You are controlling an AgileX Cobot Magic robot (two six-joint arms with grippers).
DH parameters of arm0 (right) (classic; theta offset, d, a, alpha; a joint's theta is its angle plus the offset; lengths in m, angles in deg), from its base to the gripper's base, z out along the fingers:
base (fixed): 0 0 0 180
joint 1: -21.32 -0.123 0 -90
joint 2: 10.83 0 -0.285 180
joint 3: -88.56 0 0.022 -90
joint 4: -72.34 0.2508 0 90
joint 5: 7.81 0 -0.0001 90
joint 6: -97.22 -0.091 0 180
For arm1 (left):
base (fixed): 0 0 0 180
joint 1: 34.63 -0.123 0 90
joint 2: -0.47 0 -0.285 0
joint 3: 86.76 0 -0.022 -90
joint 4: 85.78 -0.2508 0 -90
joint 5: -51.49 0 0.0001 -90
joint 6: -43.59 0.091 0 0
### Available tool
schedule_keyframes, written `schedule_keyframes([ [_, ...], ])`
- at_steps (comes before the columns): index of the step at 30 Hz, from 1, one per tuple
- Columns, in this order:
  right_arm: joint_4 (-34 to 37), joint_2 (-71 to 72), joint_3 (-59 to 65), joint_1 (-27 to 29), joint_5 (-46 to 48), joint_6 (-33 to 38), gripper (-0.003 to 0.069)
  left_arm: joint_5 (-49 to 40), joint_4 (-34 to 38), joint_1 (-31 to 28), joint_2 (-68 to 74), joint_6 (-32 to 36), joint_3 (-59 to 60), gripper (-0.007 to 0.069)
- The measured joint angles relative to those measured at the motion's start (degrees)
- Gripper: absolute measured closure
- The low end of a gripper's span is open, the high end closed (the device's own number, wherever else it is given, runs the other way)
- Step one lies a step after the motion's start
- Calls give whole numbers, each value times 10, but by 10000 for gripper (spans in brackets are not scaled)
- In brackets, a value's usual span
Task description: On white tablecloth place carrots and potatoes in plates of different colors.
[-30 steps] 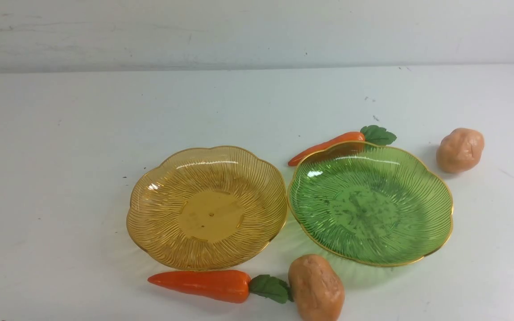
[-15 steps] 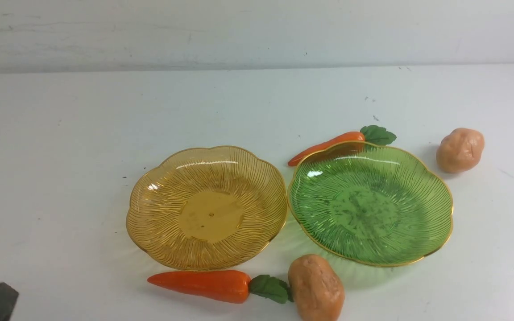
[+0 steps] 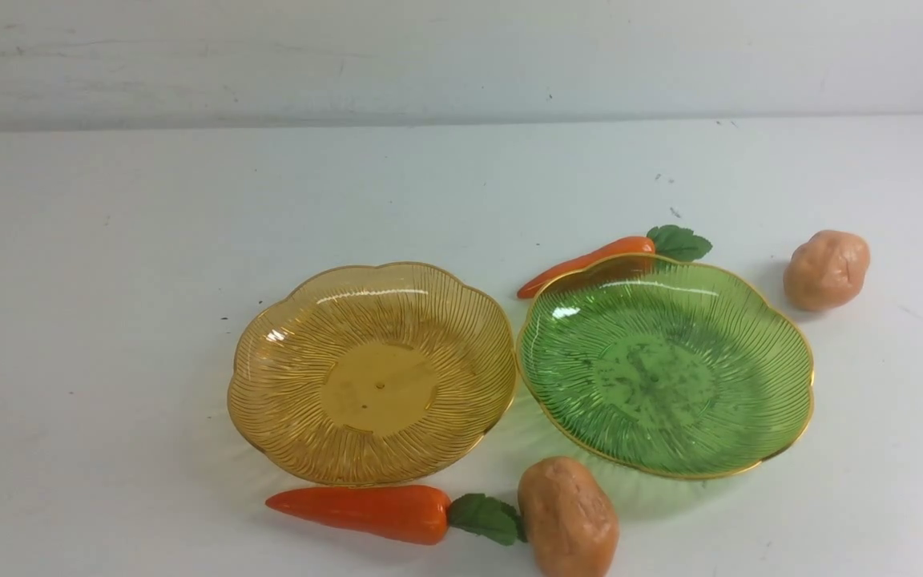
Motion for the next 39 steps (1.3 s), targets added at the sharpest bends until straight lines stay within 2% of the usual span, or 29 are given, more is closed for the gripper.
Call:
schedule_keyframes([
  [3, 54, 0, 0, 0, -16, -5, 674, -147, -7, 0, 85, 63, -53, 627],
  [6, 71, 0, 0, 0, -24, -5, 674, -239, 0, 0, 168, 134, -81, 627],
  [8, 78, 0, 0, 0, -25, -8, 674, -269, 10, 0, 219, 184, -86, 627],
  [11, 87, 0, 0, 0, -21, -21, 674, -283, 28, 0, 275, 243, -88, 627],
  [12, 89, 0, 0, 0, -19, -21, 674, -283, 31, 0, 280, 243, -88, 627],
  [13, 93, 0, -5, -2, 7, -29, 674, -284, 47, 0, 308, 282, -89, 627],
  [14, 93, 0, -6, -2, 13, -29, 674, -284, 50, 0, 317, 288, -89, 627],
  [15, 90, 0, -38, -15, 81, -24, 674, -284, 107, 1, 357, 352, -90, 627],
  [16, 87, 0, -48, -18, 96, -19, 674, -284, 112, 1, 360, 357, -90, 627],
  [18, 77, -8, -105, -36, 170, 17, 674, -274, 184, 17, 395, 432, -90, 627],
  [20, 72, -50, -181, -57, 252, 68, 674, -255, 211, 48, 416, 473, -91, 627],
  [23, 67, -143, -282, -79, 382, 164, 674, -238, 191, 97, 445, 489, -98, 627],
  [28, 69, -253, -348, -83, 516, 256, 674, -227, 76, 198, 540, 439, -147, 627],
  [30, 73, -261, -348, -83, 525, 262, 674, -208, 40, 240, 590, 435, -170, 627],
  [35, 86, -263, -348, -83, 525, 273, 674, -174, -5, 289, 681, 433, -202, 624],
  [39, 88, -263, -348, -83, 525, 275, 674, -140, -20, 315, 750, 444, -223, 553],
])
